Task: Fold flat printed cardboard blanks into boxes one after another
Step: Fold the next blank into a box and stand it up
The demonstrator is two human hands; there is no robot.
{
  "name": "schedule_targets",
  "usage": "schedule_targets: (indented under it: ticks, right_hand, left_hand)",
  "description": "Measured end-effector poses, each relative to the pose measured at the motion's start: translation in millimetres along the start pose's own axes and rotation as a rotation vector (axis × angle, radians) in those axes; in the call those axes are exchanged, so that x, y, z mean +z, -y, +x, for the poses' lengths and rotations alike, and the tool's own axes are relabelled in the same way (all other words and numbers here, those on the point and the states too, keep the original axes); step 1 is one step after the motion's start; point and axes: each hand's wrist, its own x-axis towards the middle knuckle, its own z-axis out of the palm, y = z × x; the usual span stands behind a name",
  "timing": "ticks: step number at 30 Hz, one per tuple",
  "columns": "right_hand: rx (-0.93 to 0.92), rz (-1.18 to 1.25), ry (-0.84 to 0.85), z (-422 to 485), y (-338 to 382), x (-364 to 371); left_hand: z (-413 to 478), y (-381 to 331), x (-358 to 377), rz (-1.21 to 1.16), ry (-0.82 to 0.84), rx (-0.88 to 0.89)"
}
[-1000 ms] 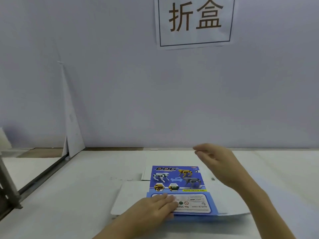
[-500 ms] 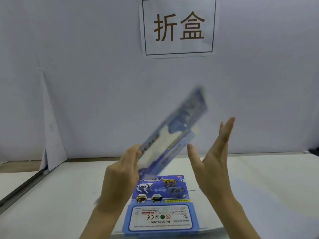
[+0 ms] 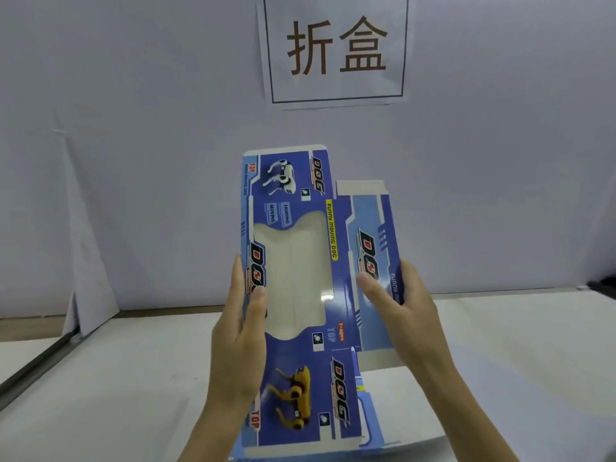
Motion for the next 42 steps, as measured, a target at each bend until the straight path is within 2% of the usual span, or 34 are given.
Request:
schedule_targets:
  ticks: [3, 7, 9, 12, 15, 17, 20, 25, 29, 34, 38, 42]
  right_hand:
    - [0.08, 0.047, 0.084, 0, -1, 0]
    - [0.228, 0.124, 0.359, -7, -6, 10]
    - [0.239, 0.173, 0.433, -9, -6, 10]
    - [0.243, 0.223, 0.373, -7, -6, 5]
    - [0.272, 0.236, 0.39, -5, -8, 3]
    - [0.303, 0.26, 0.374, -5, -9, 4]
    - [0.319, 0.236, 0.331, -5, -11, 6]
    - [0.312, 0.255, 0.325, -1, -9, -5]
    - [0.322, 0.216, 0.317, 1, -11, -10]
    - [0.369, 0.267, 0.281, 1, -15, -9]
    - [0.335, 0.242, 0.286, 1, -13, -9]
    - [0.378, 0.291, 0.267, 0, -15, -8]
  left_hand:
    - [-2, 2, 4, -0.035, 0.019, -0.043]
    - [-13, 6, 19, -0.014, 0.103, -0.046]
    - [-10, 8, 17, -0.003, 0.131, -0.059]
    - [7, 7, -9, 0.009, 0.104, -0.044]
    - [17, 9, -37, 0.051, 0.137, -0.213]
    - [19, 12, -44, 0.115, 0.138, -0.263]
    - [20, 19, -43, 0.041, 0.052, -0.247]
    - [14, 20, -35, -0.18, 0.161, -0.276]
    - [12, 17, -27, -0.134, 0.114, -0.239]
    - [11, 10, -26, -0.096, 0.113, -0.208]
    - [9, 5, -25, -0.088, 0.14, -0.201]
    - [8, 5, -24, -0.065, 0.073, -0.154]
